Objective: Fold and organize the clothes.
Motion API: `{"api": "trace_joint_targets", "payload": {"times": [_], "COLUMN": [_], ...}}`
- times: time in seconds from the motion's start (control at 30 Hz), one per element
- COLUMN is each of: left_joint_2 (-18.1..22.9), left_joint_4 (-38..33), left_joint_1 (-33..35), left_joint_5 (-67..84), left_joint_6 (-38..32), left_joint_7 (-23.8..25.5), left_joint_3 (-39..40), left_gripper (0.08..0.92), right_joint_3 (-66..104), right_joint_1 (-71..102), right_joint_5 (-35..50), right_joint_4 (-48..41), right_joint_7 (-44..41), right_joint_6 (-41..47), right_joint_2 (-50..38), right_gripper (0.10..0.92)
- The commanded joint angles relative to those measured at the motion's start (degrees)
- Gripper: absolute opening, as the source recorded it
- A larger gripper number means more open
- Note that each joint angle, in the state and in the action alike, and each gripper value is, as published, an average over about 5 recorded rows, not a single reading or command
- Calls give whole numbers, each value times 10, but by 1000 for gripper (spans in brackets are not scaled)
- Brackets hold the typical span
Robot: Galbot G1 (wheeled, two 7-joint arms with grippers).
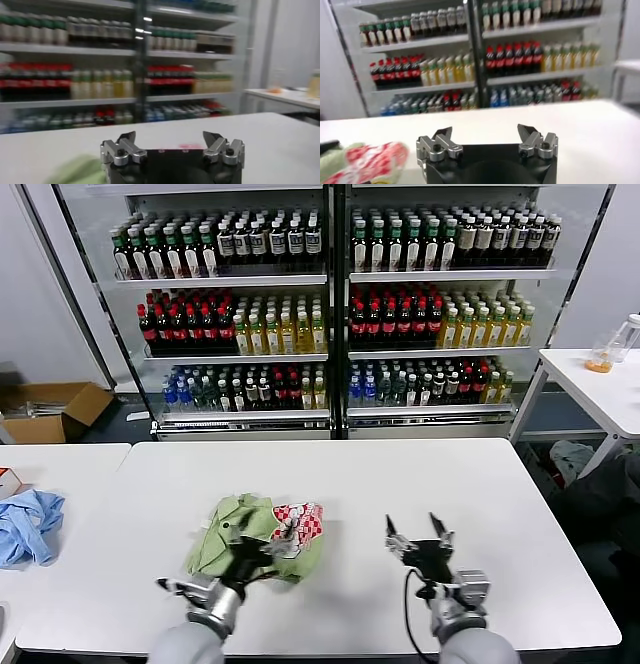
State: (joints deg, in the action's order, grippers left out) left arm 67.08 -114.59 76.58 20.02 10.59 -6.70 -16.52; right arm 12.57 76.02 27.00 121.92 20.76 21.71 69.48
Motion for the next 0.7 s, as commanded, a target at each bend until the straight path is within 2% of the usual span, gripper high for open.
{"api": "trace_joint_targets", "payload": {"times": [0.03,0.47,0.57,0.7], "left_joint_2": [-7,6,4,4], "left_joint_4": [-4,-5,-7,-9], "left_joint_1": [70,73,77,79], "left_joint_5": [-4,-25,-24,-22], "left_joint_6": [-40,-24,-24,-23], "left_joint_7": [-67,-79,-78,-78], "left_joint_3": [-165,-165,-167,-167], "left_gripper": [820,823,823,823], "right_joint_3": [-188,-225,-221,-220], "right_joint_1": [-128,-206,-214,-214], "right_joint_5": [40,-11,-12,-20], "right_joint_4": [-148,-245,-244,-240], "right_joint_7": [48,117,124,125], "right_joint_6": [27,54,66,93], "right_joint_2": [113,196,189,170], "right_gripper": [823,818,773,657]}}
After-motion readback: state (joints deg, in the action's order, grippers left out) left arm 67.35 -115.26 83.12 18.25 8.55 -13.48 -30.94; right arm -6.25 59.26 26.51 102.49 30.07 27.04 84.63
